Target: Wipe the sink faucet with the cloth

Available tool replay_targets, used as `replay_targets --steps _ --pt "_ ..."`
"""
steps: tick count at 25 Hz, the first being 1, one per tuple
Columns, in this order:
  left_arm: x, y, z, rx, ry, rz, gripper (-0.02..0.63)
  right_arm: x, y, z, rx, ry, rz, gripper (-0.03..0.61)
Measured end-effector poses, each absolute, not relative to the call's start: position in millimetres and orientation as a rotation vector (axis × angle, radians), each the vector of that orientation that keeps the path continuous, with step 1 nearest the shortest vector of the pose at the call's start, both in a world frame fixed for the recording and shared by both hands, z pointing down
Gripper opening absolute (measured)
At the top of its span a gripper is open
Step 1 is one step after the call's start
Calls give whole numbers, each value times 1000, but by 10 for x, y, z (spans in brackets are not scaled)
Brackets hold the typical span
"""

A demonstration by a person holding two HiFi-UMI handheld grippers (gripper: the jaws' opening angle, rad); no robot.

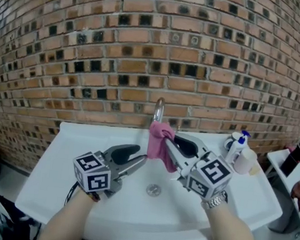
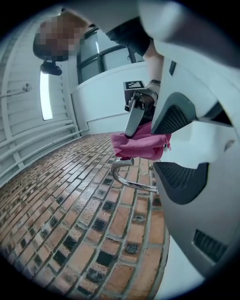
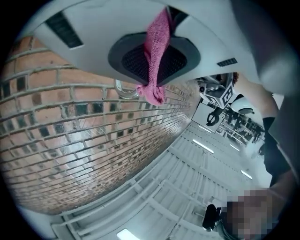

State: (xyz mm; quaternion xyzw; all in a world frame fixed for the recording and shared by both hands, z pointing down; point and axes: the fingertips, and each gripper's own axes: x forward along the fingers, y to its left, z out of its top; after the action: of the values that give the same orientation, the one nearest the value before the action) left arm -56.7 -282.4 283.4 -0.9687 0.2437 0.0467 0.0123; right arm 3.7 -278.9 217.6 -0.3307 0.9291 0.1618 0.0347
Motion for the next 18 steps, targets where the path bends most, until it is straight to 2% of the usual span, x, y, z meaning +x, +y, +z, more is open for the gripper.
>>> replay_targets --steps 8,18 --pt "-520 -2847 2854 -2921 829 46 193 36 -3063 2029 -1264 2771 605 58" --pt "-510 -2837 2805 -2897 836 67 193 -37 -3179 1838 -1401 2701 612 55"
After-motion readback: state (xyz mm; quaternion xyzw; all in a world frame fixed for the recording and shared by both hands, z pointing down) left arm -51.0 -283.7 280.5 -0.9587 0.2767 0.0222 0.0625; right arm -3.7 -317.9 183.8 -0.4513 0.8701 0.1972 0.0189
